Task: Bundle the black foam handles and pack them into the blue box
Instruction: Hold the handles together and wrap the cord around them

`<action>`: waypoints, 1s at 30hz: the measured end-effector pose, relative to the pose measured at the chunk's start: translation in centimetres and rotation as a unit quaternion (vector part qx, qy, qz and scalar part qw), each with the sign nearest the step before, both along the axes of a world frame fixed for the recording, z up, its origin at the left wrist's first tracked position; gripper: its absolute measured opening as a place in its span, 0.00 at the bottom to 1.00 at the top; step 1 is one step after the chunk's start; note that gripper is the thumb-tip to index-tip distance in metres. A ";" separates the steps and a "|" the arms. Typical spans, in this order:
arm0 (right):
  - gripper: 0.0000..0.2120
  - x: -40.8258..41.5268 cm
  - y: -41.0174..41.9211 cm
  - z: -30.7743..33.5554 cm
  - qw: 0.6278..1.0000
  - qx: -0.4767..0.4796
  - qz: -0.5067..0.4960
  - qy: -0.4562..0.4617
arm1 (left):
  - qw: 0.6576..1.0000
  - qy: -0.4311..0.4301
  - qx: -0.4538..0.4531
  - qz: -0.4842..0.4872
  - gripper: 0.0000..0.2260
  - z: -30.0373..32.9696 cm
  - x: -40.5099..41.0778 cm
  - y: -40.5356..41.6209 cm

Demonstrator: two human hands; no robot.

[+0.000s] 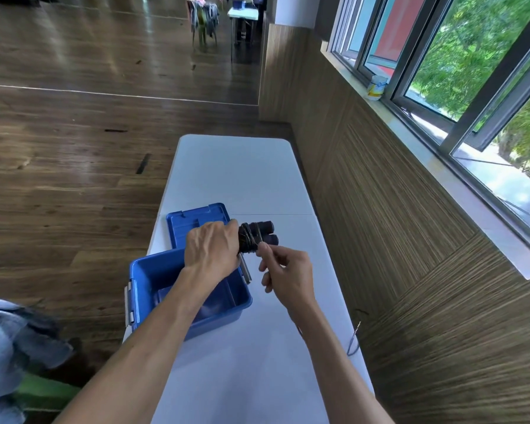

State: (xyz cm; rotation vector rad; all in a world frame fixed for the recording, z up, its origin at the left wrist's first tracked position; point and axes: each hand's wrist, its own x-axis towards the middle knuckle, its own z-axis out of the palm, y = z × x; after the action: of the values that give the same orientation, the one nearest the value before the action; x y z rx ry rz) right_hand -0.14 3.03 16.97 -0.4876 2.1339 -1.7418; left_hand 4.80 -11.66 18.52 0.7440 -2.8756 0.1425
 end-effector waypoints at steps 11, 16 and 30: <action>0.29 -1.2 1.2 -0.5 0.974 0.005 0.170 -0.150 | 0.995 0.080 0.041 -0.043 0.09 1.4 0.6 -0.4; 0.16 -4.0 3.1 -1.4 0.940 -0.035 0.261 -0.218 | 0.982 0.110 0.066 -0.139 0.08 1.1 1.2 -1.0; 0.12 -9.1 2.6 2.9 0.886 0.335 0.310 0.081 | 0.959 0.040 0.029 -0.279 0.10 -1.3 0.8 1.5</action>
State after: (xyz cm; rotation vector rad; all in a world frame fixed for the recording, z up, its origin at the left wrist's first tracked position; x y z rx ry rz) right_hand -9.22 5.60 19.84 -0.9822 2.1672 -0.5850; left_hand 5.62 -10.14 17.22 -0.0736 -2.8904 -0.0437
